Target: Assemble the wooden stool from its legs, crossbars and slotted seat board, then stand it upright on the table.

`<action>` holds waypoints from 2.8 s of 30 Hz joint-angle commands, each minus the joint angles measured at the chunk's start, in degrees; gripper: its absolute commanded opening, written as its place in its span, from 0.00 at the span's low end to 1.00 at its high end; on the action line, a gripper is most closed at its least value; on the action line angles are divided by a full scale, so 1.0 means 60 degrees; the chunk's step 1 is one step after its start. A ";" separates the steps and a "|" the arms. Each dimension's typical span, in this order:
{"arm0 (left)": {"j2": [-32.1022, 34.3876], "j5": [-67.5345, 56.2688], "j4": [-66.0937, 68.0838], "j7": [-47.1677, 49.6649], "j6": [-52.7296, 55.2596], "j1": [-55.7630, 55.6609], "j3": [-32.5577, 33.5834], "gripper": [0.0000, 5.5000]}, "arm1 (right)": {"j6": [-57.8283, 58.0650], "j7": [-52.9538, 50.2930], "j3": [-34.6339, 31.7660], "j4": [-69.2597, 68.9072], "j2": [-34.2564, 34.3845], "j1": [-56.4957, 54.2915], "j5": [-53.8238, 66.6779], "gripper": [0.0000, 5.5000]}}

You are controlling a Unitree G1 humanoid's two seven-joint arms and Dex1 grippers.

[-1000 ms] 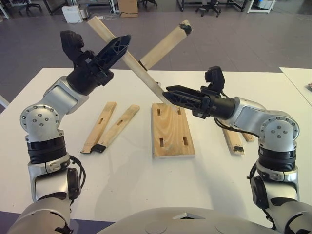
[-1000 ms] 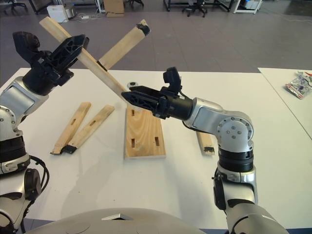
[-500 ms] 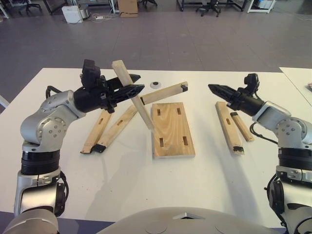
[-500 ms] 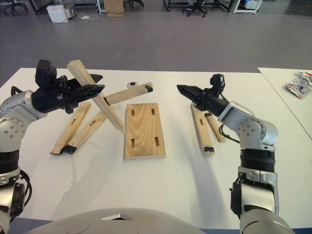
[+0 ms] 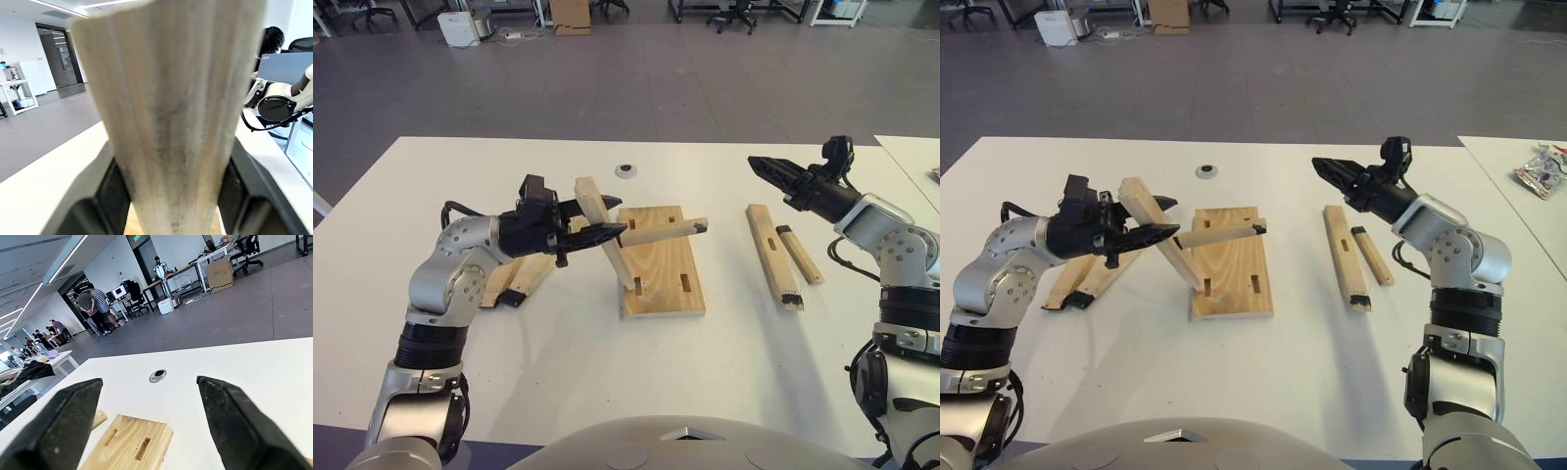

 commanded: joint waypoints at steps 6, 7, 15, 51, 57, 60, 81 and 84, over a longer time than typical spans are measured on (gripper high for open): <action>0.0056 0.0403 -0.0004 -0.0248 -0.0258 0.0420 -0.0347 0.37 | -0.0028 0.0119 -0.0080 -0.0021 0.0177 -0.0293 -0.0149 0.66; 0.0088 0.0392 -0.0027 -0.0288 -0.0236 0.0450 -0.0377 0.37 | -0.0021 0.0128 -0.0079 -0.0033 0.0183 -0.0283 -0.0151 0.66; 0.0292 0.0488 -0.0237 -0.0480 -0.0327 0.0570 -0.0515 0.37 | 0.0008 0.0102 -0.0078 -0.0162 0.0303 -0.0185 -0.0143 0.66; 0.0701 0.4712 0.2221 0.2886 -0.2913 0.3520 -0.0503 0.85 | 0.0367 -0.0525 -0.0287 -0.1173 0.1053 0.0286 0.0123 0.66; -0.0036 0.5219 0.3547 0.4647 -0.3760 0.3048 0.0146 0.85 | 0.0451 -0.0506 -0.0189 -0.1299 0.1201 0.0388 0.0093 0.66; -0.0261 0.4815 0.3461 0.4521 -0.3944 0.3019 0.0335 0.85 | 0.0483 -0.0534 -0.0177 -0.1378 0.1276 0.0458 0.0091 0.66; 0.1077 0.5190 0.3303 0.3513 0.0746 0.2150 -0.0211 0.62 | 0.0694 -0.1060 -0.0253 -0.1944 0.1746 0.0910 0.0204 0.66; 0.1273 0.5148 0.3215 0.3260 0.1221 0.2062 -0.0291 0.51 | 0.0690 -0.1125 -0.0249 -0.2001 0.1810 0.0965 0.0216 0.66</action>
